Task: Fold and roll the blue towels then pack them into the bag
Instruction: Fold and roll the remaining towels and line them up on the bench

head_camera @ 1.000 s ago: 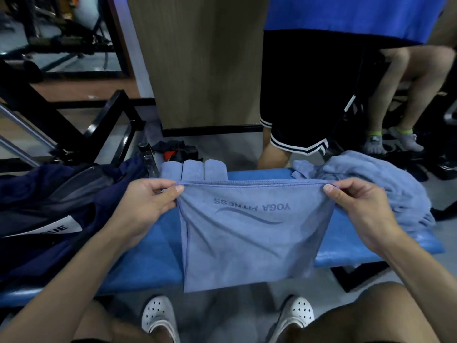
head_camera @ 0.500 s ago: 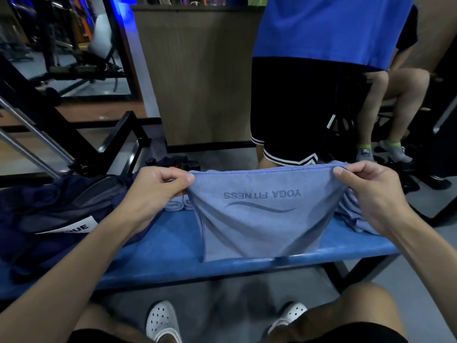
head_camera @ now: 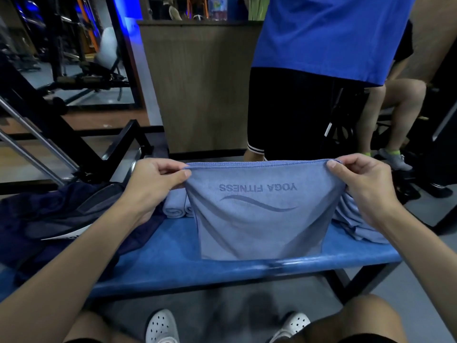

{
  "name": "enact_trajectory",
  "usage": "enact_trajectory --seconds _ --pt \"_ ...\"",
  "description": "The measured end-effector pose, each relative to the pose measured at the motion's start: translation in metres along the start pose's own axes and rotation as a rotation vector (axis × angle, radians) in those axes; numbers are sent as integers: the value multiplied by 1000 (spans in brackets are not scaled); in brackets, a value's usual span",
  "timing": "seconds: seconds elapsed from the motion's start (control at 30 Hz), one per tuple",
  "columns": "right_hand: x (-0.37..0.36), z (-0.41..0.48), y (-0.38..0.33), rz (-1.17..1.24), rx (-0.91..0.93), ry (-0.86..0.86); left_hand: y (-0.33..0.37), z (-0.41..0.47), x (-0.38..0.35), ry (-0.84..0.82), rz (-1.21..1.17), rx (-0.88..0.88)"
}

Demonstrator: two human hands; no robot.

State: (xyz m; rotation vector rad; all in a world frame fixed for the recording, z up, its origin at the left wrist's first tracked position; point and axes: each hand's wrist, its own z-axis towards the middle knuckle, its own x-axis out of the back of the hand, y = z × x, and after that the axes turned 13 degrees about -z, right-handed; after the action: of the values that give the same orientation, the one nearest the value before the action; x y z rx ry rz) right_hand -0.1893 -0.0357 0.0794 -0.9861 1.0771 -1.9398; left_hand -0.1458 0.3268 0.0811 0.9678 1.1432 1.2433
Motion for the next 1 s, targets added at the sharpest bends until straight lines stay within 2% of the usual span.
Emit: enact_trajectory --seconds 0.13,0.33,0.53,0.77,1.0 --pt "-5 5 -2 -43 9 2 3 9 2 12 79 -14" --pt "-9 8 -5 -53 9 0 5 17 9 1 22 68" --pt "-7 8 -9 -55 6 13 8 13 8 14 4 75" --pt "-2 6 -7 -51 1 -19 13 9 6 48 91 -67" --pt "1 7 2 -120 10 -79 10 9 7 37 127 -137"
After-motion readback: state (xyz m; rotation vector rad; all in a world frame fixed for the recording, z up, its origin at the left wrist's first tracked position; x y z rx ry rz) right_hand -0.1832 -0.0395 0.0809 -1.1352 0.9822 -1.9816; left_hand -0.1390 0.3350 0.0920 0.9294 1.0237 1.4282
